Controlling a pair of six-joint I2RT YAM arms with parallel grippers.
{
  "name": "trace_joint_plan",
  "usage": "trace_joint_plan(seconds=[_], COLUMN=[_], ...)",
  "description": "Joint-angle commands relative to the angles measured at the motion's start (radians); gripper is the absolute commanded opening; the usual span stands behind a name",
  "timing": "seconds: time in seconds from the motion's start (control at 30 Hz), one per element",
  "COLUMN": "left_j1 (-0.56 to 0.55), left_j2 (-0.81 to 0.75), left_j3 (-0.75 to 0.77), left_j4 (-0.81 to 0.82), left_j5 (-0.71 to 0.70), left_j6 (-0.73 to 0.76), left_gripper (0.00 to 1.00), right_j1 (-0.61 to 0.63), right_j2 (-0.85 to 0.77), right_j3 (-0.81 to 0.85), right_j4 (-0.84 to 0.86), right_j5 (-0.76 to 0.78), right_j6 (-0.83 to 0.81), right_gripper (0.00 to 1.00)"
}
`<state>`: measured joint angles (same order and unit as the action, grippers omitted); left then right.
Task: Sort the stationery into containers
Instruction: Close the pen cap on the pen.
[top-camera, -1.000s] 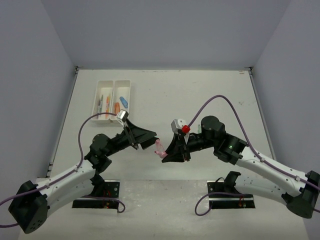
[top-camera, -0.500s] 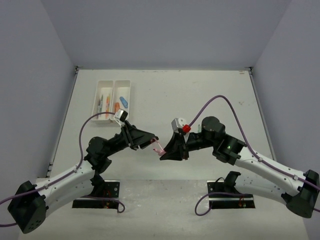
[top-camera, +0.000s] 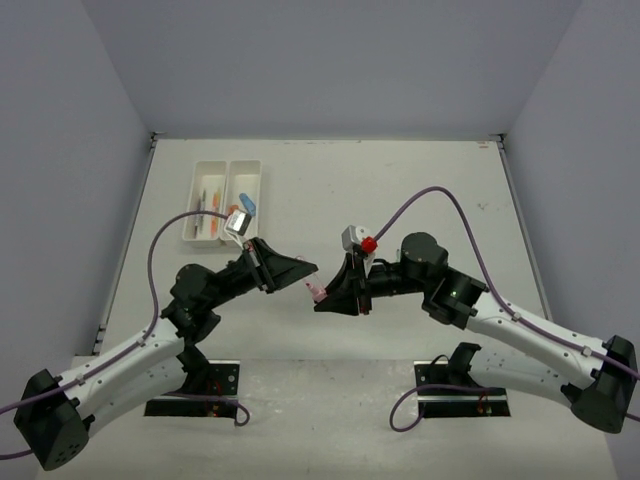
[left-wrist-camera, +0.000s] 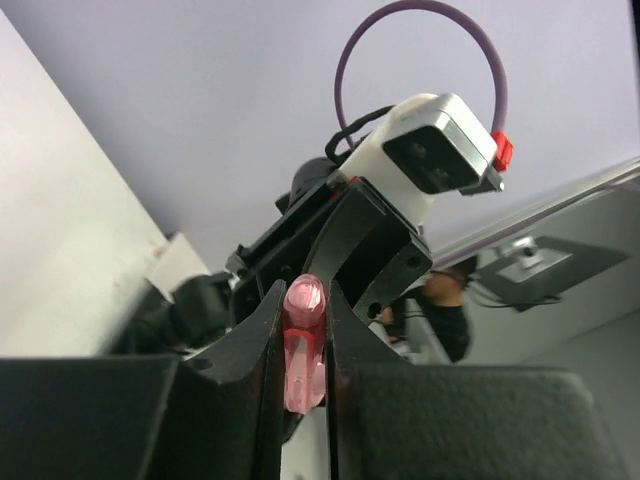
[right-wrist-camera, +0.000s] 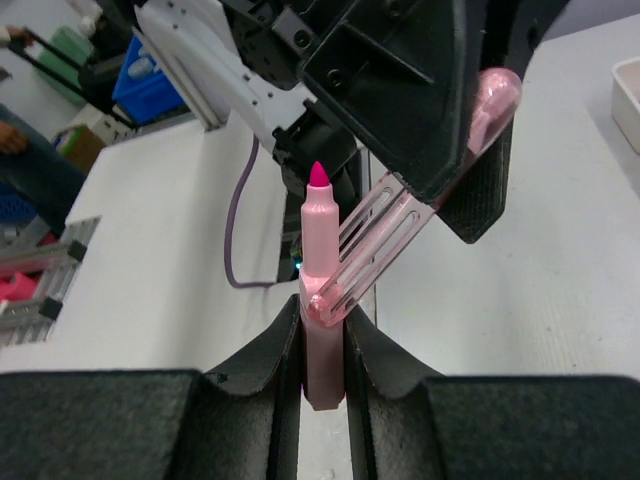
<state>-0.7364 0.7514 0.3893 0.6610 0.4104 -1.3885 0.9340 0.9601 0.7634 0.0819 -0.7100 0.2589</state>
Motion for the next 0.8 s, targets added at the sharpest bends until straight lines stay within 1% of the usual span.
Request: trace_joint_plan(seconds=[0.0, 0.1, 0.27, 0.4, 0.57, 0.77], left_j1=[-0.008, -0.006, -0.007, -0.008, -0.006, -0.006], left_j2=[-0.011, 0.018, 0.009, 0.005, 0.037, 0.078], left_j3=[0.132, 0.146, 0.145, 0.149, 0.123, 0.051], left_j4=[-0.078, -0.066, -0.052, -0.042, -0.007, 0.094], left_j5=[-0.066, -0.053, -0.044, -0.002, 0.033, 0.057], left_j6=[0.287, 0.366, 0.482, 0.548, 0.535, 0.474], left_gripper=[0.0, 0.0, 0.0, 0.0, 0.0, 0.0], right_j1=[0.004, 0.01, 0.012, 0.023, 0.033, 0.034], right_j2=[-0.007, -0.03, -0.04, -0.05, -0.051, -0.049], right_j3=[-0.052, -0.074, -0.08, -0.086, -0.058, -0.006], right_j4=[0.041, 0.068, 0.078, 0.106, 0.123, 0.116], right_j5=[0.051, 0.074, 0.101, 0.118, 0.141, 0.185], right_j6=[0.142, 0.229, 0.356, 0.404, 0.41, 0.343], right_gripper=[0.0, 0.0, 0.0, 0.0, 0.0, 0.0])
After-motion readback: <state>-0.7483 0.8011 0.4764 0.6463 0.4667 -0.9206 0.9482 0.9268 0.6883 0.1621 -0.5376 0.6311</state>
